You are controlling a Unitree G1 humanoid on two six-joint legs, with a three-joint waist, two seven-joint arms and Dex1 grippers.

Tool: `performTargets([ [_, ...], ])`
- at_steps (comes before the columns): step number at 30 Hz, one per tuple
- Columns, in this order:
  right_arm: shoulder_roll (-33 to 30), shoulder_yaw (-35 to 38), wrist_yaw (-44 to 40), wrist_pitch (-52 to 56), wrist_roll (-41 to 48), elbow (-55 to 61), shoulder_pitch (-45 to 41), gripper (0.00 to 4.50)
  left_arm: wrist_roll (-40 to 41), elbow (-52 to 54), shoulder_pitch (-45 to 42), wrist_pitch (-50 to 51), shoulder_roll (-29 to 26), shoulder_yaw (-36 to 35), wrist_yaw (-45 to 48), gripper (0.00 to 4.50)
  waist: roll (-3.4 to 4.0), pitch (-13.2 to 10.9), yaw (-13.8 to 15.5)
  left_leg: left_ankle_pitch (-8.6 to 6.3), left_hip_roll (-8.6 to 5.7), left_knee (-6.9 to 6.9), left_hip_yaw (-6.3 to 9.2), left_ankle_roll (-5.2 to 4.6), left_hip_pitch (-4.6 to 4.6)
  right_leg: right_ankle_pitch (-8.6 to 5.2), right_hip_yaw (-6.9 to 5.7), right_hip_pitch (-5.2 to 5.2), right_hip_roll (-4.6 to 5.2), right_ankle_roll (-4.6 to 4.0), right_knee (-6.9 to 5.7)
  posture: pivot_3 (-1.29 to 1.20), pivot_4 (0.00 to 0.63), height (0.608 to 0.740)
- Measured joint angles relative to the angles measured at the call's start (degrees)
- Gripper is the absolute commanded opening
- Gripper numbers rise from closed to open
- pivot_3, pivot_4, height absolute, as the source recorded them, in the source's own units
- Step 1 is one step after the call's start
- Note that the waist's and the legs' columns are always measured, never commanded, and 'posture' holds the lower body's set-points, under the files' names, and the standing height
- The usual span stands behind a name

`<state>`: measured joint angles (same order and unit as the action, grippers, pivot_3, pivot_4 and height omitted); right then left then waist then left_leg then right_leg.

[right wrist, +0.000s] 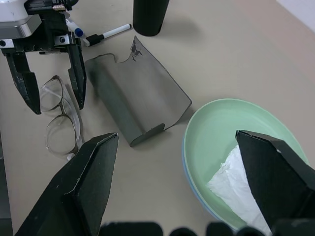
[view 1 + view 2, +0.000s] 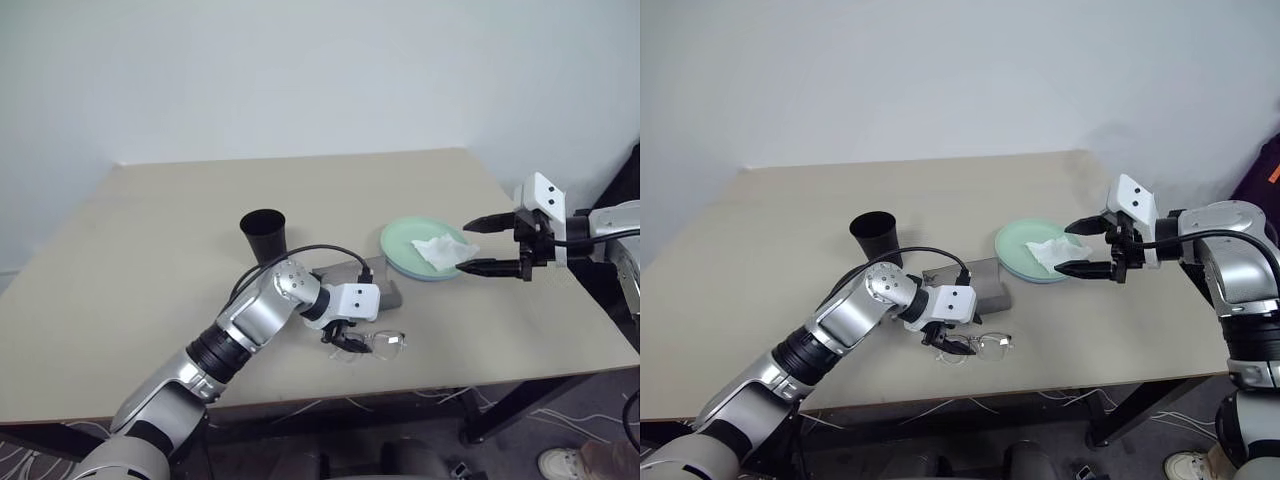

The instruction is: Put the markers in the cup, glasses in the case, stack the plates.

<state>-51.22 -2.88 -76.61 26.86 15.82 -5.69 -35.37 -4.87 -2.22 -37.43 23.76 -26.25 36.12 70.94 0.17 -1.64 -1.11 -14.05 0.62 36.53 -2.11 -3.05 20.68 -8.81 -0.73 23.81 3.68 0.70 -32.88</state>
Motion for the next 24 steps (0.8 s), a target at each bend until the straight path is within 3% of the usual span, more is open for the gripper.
performTargets([
  [16, 0.0, 0.0, 1.08, 0.48, 0.13, 0.79, 0.51, 4.15, -3.45, -1.35, -1.06, 1.33, 1.56, 1.57, -0.47, 2.93, -0.01, 0.0, 0.0, 0.0, 0.0, 0.0, 0.03, 0.0, 0.0, 0.0, -0.01, -0.01, -0.01, 0.0, -0.01, 0.0, 0.0, 0.731],
  [19, 0.0, 0.0, 1.41, 0.51, 0.13, 0.83, 0.6, 4.15, -3.62, -1.35, -1.06, 1.93, 1.68, 1.72, -0.27, 2.34, -0.01, 0.0, 0.0, 0.0, 0.0, 0.0, 0.02, 0.0, 0.0, 0.0, -0.01, 0.0, 0.0, 0.0, -0.01, 0.0, 0.0, 0.731],
  [24, 0.01, -0.02, 1.5, 0.65, 0.14, 0.92, 0.69, 4.15, -4.53, -1.6, -1.62, 2.66, 2.46, 2.4, -0.27, 0.64, -0.01, -0.01, 0.0, 0.0, 0.0, 0.01, 0.02, 0.0, 0.0, 0.0, -0.01, -0.01, 0.0, 0.0, 0.0, 0.0, 0.0, 0.731],
])
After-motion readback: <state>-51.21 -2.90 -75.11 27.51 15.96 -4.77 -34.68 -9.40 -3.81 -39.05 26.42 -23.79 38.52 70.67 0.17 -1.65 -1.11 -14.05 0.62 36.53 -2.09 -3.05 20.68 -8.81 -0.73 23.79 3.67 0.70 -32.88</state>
